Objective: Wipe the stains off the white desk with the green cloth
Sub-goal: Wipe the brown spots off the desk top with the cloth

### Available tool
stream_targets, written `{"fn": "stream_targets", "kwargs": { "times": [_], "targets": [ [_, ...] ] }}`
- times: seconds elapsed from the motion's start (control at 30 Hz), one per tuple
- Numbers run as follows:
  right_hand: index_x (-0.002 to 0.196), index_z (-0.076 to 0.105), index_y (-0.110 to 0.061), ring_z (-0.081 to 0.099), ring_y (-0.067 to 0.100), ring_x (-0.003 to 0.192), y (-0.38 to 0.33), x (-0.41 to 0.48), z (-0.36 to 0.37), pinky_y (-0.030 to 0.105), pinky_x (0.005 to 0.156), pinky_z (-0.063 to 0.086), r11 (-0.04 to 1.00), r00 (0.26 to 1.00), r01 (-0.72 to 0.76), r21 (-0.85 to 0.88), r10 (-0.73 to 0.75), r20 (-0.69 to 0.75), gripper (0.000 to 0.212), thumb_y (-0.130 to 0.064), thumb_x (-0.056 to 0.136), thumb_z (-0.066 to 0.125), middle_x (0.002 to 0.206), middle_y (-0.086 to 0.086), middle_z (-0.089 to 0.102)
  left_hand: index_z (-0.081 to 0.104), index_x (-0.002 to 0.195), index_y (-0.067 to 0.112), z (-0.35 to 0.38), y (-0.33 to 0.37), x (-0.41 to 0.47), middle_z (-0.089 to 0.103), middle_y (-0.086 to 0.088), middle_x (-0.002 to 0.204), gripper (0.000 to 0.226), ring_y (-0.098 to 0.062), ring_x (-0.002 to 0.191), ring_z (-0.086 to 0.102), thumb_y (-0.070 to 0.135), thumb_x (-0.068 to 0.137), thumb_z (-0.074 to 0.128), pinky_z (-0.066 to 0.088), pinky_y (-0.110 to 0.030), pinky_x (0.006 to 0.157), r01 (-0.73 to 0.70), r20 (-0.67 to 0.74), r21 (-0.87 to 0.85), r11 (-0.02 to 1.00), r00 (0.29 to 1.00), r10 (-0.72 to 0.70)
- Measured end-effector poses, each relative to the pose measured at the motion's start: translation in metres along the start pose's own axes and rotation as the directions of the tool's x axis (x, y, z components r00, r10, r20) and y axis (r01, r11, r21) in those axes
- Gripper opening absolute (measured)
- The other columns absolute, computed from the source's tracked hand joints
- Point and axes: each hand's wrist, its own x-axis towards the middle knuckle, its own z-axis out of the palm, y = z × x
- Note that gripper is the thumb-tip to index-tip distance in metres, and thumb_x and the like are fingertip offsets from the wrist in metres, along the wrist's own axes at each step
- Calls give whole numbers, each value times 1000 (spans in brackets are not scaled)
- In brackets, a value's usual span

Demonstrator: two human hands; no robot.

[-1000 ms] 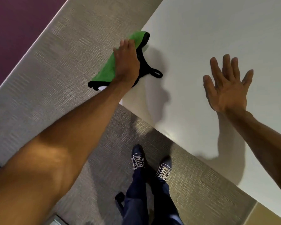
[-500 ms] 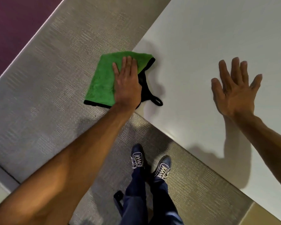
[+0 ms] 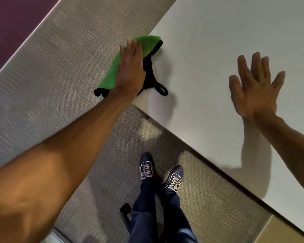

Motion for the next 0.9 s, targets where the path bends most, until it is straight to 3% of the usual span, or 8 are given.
{"fn": "stream_targets", "kwargs": {
  "times": [0.17, 0.3, 0.47, 0.6, 0.77, 0.9],
  "targets": [
    [166, 4, -43, -5, 21, 164, 2, 0, 3, 67, 125, -5, 999, 999, 20, 40, -19, -36, 59, -58, 110, 17, 177, -4, -1, 40, 145, -5, 3, 3, -58, 35, -24, 155, 62, -37, 149, 24, -14, 83, 37, 15, -50, 125, -90, -73, 8, 996, 993, 90],
    [165, 3, -44, -3, 20, 164, 7, 5, 10, 69, 124, -4, 998, 997, 40, 42, -37, -73, 59, -59, 109, 15, 177, -5, 0, 43, 142, -5, 13, 5, -57, 38, -25, 153, 57, -35, 149, 27, -11, 86, 42, 18, -50, 124, -38, -137, -28, 999, 990, 34],
    [165, 0, -45, -2, 22, 164, 13, 7, 17, 69, 124, -4, 998, 993, 64, 21, -62, -103, 60, -62, 109, 11, 177, -6, -1, 36, 145, -6, 11, -4, -10, 35, -27, 154, 61, -42, 146, 29, -4, 86, 51, 23, -50, 122, 31, -82, 56, 998, 996, -27],
    [165, 1, -46, -4, 20, 164, 13, 7, 16, 67, 124, -7, 997, 994, 67, 39, -63, -93, 62, -66, 107, 9, 177, -7, -2, 42, 138, 2, 5, -10, 43, 50, -19, 142, 44, -37, 131, 48, 2, 94, 49, 36, -44, 106, 146, -87, 33, 989, 986, -143],
    [165, 1, -46, -6, 17, 164, 9, 4, 12, 66, 124, -7, 997, 995, 58, 45, -54, -80, 60, -62, 108, 12, 177, -9, -3, 43, 136, -1, 10, 1, 25, 47, -25, 143, 45, -39, 130, 49, -7, 92, 43, 40, -44, 106, 52, -131, 74, 996, 991, -42],
    [165, -1, -46, -8, 16, 164, 8, 4, 10, 65, 125, -7, 999, 998, 27, 27, -26, -56, 60, -62, 108, 12, 177, -8, -4, 34, 145, -9, 21, 17, 2, 35, -31, 153, 59, -41, 147, 28, -7, 86, 39, 22, -55, 122, -101, -117, 158, 982, 986, 120]
  ]
}}
